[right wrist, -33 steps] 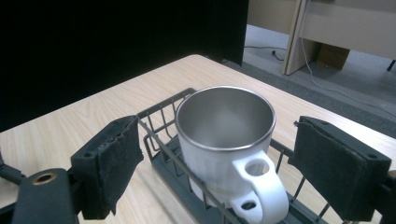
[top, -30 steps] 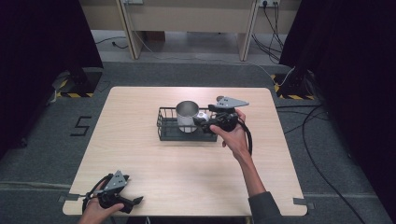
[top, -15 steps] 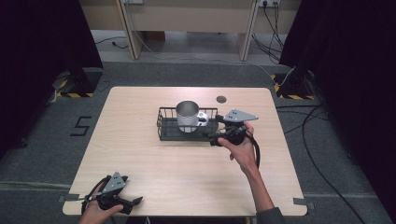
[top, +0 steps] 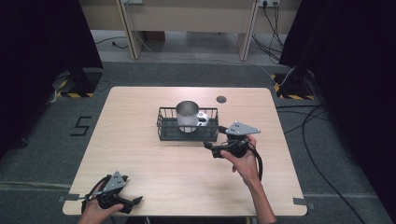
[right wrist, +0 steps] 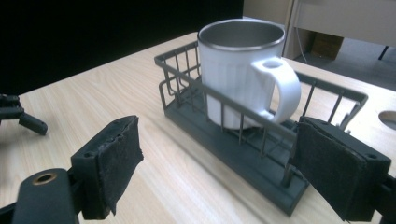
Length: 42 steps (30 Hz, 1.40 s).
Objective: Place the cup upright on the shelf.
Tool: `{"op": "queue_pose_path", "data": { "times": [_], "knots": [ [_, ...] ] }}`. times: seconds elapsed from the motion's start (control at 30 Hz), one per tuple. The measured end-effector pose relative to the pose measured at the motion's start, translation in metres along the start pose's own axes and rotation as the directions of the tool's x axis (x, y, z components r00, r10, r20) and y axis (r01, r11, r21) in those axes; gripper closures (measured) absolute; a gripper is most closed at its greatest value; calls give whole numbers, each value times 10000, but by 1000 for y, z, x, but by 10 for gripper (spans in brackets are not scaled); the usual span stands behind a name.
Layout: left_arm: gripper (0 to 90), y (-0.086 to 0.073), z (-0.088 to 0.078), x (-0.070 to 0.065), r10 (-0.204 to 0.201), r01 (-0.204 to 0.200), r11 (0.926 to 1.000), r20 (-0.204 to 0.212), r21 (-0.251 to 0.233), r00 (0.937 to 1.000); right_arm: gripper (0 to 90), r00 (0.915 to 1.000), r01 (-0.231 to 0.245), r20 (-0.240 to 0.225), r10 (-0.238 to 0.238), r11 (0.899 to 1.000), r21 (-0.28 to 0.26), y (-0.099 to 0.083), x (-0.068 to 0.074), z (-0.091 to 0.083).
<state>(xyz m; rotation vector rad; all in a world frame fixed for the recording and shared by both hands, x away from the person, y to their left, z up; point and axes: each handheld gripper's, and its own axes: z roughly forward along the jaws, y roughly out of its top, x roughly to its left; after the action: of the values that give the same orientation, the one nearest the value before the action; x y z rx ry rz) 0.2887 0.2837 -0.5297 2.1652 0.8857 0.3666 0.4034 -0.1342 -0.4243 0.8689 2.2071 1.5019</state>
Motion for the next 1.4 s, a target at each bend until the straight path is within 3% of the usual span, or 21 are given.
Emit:
{"op": "queue_pose_path", "data": {
  "times": [0.4, 1.03, 1.4],
  "knots": [
    [0, 4, 3, 7, 88, -88, 9999, 36, 99, 10000, 155, 9998, -47, 184, 42, 9997, 226, -29, 13, -13],
    [0, 5, 3, 9, 108, -108, 9999, 38, 115, 9999, 155, 9995, -161, 280, 159, 9998, 76, -57, 33, -29],
    [0, 5, 3, 9, 105, -106, 9999, 39, 114, 9999, 155, 9991, -327, 291, 320, 9992, 229, -70, 37, -35]
  ]
}}
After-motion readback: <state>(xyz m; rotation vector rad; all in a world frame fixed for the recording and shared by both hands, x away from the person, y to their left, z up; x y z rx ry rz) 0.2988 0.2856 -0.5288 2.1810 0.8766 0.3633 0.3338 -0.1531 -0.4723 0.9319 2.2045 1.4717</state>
